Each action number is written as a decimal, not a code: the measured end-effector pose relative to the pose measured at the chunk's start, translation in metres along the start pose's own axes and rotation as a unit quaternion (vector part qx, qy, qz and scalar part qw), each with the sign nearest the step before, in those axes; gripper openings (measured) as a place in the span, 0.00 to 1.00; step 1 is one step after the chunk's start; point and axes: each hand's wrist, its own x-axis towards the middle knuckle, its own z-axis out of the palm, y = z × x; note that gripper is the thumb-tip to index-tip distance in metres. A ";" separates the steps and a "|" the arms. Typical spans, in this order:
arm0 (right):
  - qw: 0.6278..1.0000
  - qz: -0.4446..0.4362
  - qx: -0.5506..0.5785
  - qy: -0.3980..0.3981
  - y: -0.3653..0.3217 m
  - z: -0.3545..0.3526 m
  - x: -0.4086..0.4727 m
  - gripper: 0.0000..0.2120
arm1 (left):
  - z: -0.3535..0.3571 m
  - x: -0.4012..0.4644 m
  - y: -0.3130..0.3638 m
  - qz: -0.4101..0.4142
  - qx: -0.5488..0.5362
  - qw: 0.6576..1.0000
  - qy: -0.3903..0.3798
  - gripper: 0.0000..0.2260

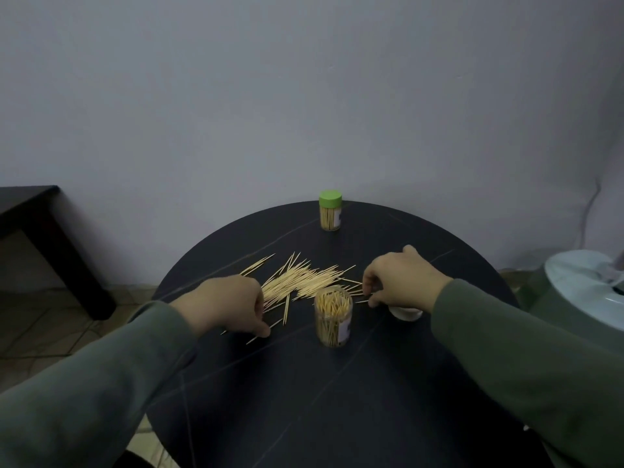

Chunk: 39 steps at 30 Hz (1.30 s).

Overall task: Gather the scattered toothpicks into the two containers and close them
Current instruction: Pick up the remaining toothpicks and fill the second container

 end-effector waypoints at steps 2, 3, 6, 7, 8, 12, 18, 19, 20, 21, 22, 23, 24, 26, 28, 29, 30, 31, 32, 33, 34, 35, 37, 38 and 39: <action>1.000 0.004 -0.015 0.002 -0.001 0.001 0.003 0.07 | 0.002 0.002 0.001 0.004 -0.012 1.000 -0.010 0.09; 1.000 0.003 -0.016 0.002 -0.001 0.002 0.005 0.07 | 0.002 0.002 0.001 0.008 -0.020 1.000 -0.008 0.08; 1.000 -0.003 0.000 0.006 -0.001 0.006 0.009 0.07 | 0.004 0.004 -0.002 0.021 -0.041 0.999 -0.008 0.05; 1.000 -0.007 0.002 0.011 -0.002 0.007 0.010 0.07 | 0.005 0.004 -0.002 0.027 -0.045 0.999 -0.007 0.04; 1.000 -0.011 0.001 0.019 -0.002 0.009 0.010 0.07 | 0.006 0.006 -0.003 0.035 -0.048 0.998 -0.003 0.04; 0.997 -0.027 0.012 0.068 -0.002 0.019 0.015 0.07 | 0.011 0.012 -0.004 0.060 -0.067 0.995 0.036 0.03; 0.991 -0.029 0.061 0.113 -0.005 0.027 0.025 0.07 | 0.024 0.025 0.007 0.043 -0.091 0.982 0.161 0.07; 0.990 -0.031 0.070 0.115 -0.005 0.027 0.028 0.06 | 0.025 0.027 0.008 0.028 -0.099 0.979 0.175 0.10; 0.989 -0.033 0.082 0.115 -0.005 0.026 0.031 0.06 | 0.026 0.029 0.009 0.014 -0.108 0.977 0.183 0.12; 0.988 -0.038 0.092 0.116 -0.005 0.026 0.034 0.05 | 0.026 0.030 0.010 0.003 -0.117 0.975 0.188 0.14; 0.987 -0.045 0.096 0.120 -0.006 0.026 0.037 0.05 | 0.026 0.032 0.009 -0.005 -0.122 0.974 0.191 0.15; 0.986 -0.053 0.092 0.125 -0.006 0.026 0.039 0.05 | 0.025 0.033 0.009 -0.011 -0.122 0.973 0.194 0.15; 0.986 -0.061 0.080 0.133 -0.008 0.025 0.041 0.06 | 0.024 0.034 0.008 -0.016 -0.119 0.973 0.196 0.15; 0.984 -0.077 0.045 0.151 -0.010 0.024 0.044 0.11 | 0.020 0.038 0.007 -0.024 -0.106 0.975 0.195 0.15; 0.983 -0.093 0.016 0.155 -0.014 0.024 0.048 0.17 | 0.016 0.040 0.007 -0.031 -0.091 0.978 0.186 0.16; 0.983 -0.102 0.006 0.151 -0.015 0.023 0.049 0.19 | 0.014 0.041 0.008 -0.034 -0.086 0.979 0.181 0.16; 0.983 -0.110 -0.006 0.147 -0.017 0.024 0.051 0.20 | 0.012 0.042 0.009 -0.035 -0.083 0.980 0.178 0.16; 0.982 -0.118 -0.018 0.145 -0.019 0.024 0.052 0.20 | 0.011 0.044 0.010 -0.035 -0.078 0.981 0.177 0.15; 0.981 -0.123 -0.028 0.144 -0.020 0.025 0.053 0.19 | 0.011 0.045 0.012 -0.034 -0.071 0.981 0.178 0.15; 0.981 -0.127 -0.036 0.146 -0.021 0.025 0.053 0.19 | 0.010 0.045 0.013 -0.033 -0.062 0.981 0.181 0.14; 0.980 -0.129 -0.044 0.148 -0.022 0.026 0.052 0.18 | 0.009 0.046 0.015 -0.030 -0.050 0.981 0.186 0.13; 0.978 -0.132 -0.053 0.151 -0.022 0.026 0.052 0.18 | 0.008 0.046 0.017 -0.027 -0.038 0.980 0.193 0.12; 0.975 -0.135 -0.076 0.158 -0.023 0.027 0.050 0.17 | 0.007 0.045 0.022 -0.023 -0.017 0.979 0.202 0.11; 0.974 -0.133 -0.085 0.162 -0.022 0.029 0.049 0.16 | 0.006 0.045 0.024 -0.021 -0.009 0.979 0.202 0.10; 0.973 -0.131 -0.090 0.167 -0.022 0.030 0.049 0.15 | 0.005 0.045 0.026 -0.020 0.000 0.980 0.200 0.10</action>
